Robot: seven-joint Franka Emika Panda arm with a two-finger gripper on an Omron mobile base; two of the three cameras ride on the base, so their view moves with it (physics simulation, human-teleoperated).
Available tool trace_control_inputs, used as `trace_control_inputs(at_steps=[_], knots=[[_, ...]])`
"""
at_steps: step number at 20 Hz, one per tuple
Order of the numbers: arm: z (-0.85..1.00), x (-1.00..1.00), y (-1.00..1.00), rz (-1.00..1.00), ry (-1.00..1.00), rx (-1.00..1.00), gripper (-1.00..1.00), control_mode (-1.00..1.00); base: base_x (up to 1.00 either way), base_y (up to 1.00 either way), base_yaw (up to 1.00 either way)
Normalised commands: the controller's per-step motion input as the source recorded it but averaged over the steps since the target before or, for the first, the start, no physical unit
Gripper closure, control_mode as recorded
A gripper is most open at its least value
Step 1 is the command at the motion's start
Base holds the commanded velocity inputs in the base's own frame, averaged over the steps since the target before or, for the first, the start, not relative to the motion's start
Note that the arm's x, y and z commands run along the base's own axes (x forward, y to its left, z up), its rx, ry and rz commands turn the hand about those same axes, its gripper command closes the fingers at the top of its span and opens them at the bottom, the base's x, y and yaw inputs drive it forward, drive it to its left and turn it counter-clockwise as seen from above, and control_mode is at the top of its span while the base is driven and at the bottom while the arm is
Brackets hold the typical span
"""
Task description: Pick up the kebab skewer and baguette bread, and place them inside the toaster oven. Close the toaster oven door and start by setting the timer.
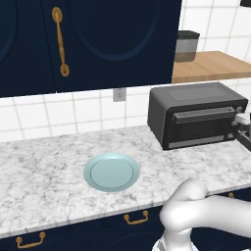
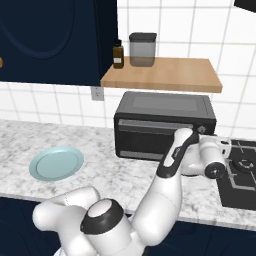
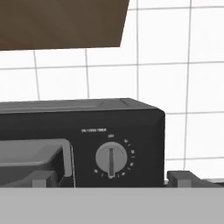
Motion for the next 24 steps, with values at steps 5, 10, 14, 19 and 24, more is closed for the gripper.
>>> trace_control_inputs(at_steps=[5,10,14,19,24], knots=[[0.0,0.01,-0.03,0.0,0.0,0.0,-1.0,-1.0,0.0,0.0,0.0],[0.0,0.0,0.0,-0.02,0.01,0.04,-1.0,-1.0,0.0,0.0,0.0],[0.0,0.0,-0.06,-0.07,0.03,0.21,-1.0,-1.0,0.0,0.0,0.0],[0.0,0.02,-0.02,-0.05,0.0,0.24,-1.0,-1.0,0.0,0.0,0.0],[0.0,0.01,0.0,0.0,0.0,0.13,-1.0,-1.0,0.0,0.0,0.0]])
